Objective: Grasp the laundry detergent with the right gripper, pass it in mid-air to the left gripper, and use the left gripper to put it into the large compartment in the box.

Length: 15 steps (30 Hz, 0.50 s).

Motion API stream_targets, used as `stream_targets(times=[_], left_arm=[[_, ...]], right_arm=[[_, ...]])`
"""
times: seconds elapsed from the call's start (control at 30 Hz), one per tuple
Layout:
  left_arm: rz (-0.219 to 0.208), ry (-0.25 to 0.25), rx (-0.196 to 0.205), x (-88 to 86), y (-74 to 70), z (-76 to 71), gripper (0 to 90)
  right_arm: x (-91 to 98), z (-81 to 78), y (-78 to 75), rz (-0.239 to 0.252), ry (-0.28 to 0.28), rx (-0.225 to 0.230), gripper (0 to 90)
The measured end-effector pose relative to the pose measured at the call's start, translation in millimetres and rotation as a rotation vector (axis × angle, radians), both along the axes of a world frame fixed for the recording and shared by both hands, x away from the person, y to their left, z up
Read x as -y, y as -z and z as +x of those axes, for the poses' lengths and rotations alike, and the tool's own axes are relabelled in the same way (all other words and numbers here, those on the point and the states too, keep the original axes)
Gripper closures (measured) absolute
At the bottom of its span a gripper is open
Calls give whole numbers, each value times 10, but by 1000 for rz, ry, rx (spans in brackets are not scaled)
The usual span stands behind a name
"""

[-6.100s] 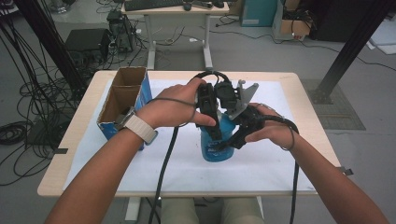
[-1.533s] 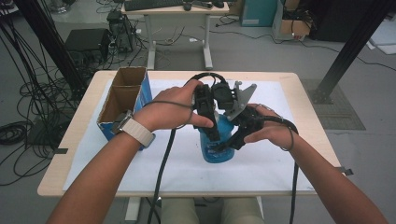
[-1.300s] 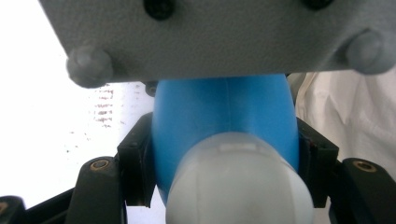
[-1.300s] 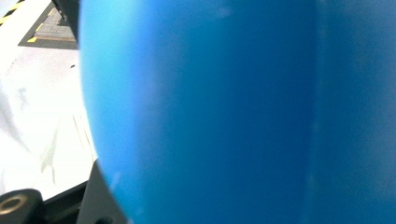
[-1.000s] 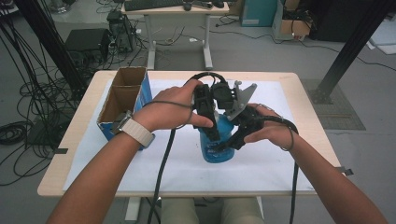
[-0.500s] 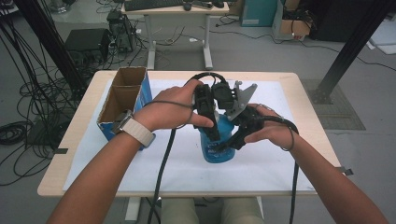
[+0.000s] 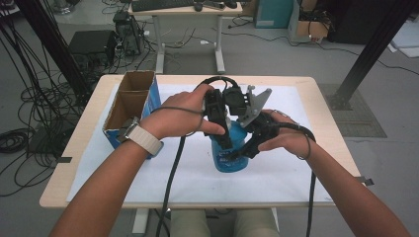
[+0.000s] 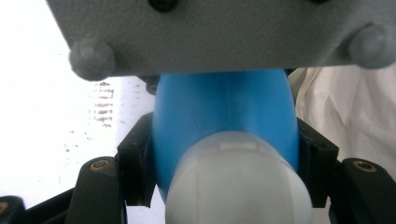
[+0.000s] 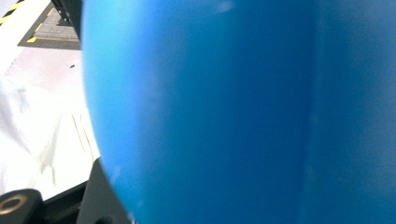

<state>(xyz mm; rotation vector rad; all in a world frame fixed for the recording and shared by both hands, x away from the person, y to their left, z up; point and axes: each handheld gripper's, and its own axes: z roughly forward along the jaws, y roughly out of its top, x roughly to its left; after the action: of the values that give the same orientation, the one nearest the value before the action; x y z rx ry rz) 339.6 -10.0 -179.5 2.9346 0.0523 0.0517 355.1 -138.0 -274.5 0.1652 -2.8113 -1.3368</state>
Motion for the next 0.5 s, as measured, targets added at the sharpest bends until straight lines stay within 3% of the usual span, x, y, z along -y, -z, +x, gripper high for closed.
stream_targets(times=[0.5], left_arm=[[4,-3,-4,-17,2,4,371]], right_arm=[[-12,9,5,7,-5,5,427]])
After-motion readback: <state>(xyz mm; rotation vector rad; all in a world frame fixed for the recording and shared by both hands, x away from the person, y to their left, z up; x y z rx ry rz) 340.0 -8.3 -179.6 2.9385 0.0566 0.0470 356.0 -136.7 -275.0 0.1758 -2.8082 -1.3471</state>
